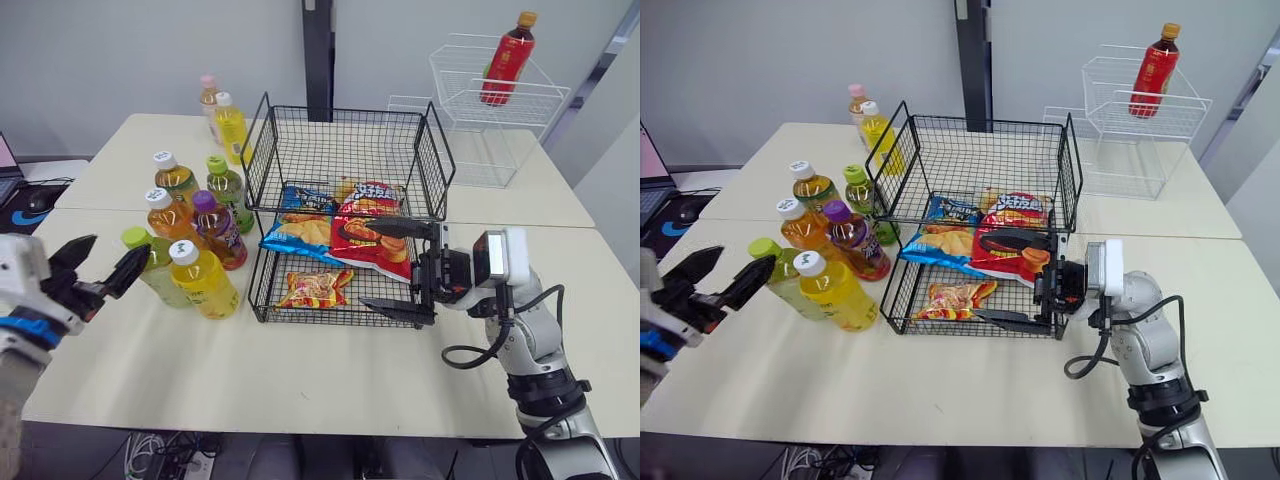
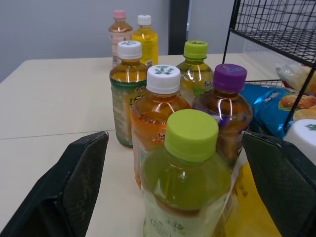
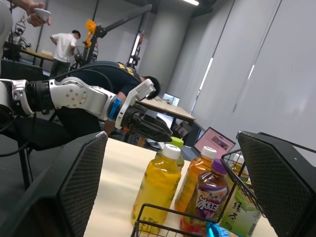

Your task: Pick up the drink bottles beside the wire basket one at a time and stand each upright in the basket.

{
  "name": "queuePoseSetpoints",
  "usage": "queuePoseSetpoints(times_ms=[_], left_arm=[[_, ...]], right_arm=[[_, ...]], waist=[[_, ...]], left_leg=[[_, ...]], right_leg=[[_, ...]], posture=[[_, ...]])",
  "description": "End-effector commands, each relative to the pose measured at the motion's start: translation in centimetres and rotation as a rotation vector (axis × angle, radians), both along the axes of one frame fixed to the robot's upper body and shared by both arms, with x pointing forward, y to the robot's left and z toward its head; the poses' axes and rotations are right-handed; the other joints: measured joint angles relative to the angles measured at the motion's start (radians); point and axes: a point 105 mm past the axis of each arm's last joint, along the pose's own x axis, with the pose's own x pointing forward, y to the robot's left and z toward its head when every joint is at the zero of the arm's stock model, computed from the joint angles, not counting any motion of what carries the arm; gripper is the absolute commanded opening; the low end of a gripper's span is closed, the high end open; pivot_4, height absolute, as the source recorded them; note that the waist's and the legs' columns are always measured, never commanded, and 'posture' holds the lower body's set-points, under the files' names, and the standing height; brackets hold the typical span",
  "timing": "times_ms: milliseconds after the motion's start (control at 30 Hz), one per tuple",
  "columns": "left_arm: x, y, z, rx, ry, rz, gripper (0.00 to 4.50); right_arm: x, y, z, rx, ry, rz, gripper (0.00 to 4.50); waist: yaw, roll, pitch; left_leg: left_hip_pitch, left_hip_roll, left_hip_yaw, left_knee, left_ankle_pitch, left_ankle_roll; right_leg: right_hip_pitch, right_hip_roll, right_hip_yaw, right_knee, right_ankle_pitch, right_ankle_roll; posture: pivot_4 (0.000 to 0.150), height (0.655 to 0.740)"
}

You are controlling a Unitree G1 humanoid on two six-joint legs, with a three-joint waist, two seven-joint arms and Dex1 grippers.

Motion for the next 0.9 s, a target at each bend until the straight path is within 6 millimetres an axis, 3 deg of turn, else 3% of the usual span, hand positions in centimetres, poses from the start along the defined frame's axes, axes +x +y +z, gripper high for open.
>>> queuePoseSetpoints(times_ms=[33, 400, 533, 767, 900], left_arm=[[1.3, -0.3, 0.4, 0.049, -0.018, -0.012, 4.47], [3.1, -1.1, 0.5, 0.078, -0.035, -0.051, 4.47], [3.2, -1.3, 0.2, 0.072, -0.025, -0.061, 3.60], [3.2, -1.0, 0.0, 0.054, -0.021, -0.045, 1.45], [2.9, -0.3, 0.3, 0.042, -0.032, -0.016, 1.38]], right_arm=[[-0.7, -0.2, 1.1, 0.015, -0.061, -0.026, 4.50], [-0.7, -0.4, 1.1, -0.004, -0.064, -0.079, 4.50], [-0.7, -0.3, 1.1, -0.010, -0.067, -0.085, 4.50], [-0.7, -0.3, 1.0, -0.016, -0.077, -0.094, 4.50], [-0.7, -0.3, 0.9, -0.020, -0.075, -0.095, 4.50]], waist=[[0.002, 0.000, 0.000], [0.001, 0.000, 0.000], [0.002, 0.000, 0.000], [0.000, 0.000, 0.000], [0.000, 0.000, 0.000]], left_leg=[[0.000, 0.000, 0.000, 0.000, 0.000, 0.000], [0.000, 0.000, 0.000, 0.000, 0.000, 0.000], [-0.001, 0.000, 0.000, 0.000, 0.000, 0.000], [0.000, 0.000, 0.000, 0.000, 0.000, 0.000], [0.000, 0.000, 0.000, 0.000, 0.000, 0.000]], right_leg=[[0.000, 0.000, 0.000, 0.000, 0.000, 0.000], [0.000, 0.000, 0.000, 0.000, 0.000, 0.000], [0.000, 0.000, 0.000, 0.000, 0.000, 0.000], [0.000, 0.000, 0.000, 0.000, 0.000, 0.000], [0.000, 0.000, 0.000, 0.000, 0.000, 0.000]], posture=[[0.150, 0.7400], [0.150, 0.7400], [0.150, 0.7400], [0.150, 0.7400], [0.150, 0.7400]])
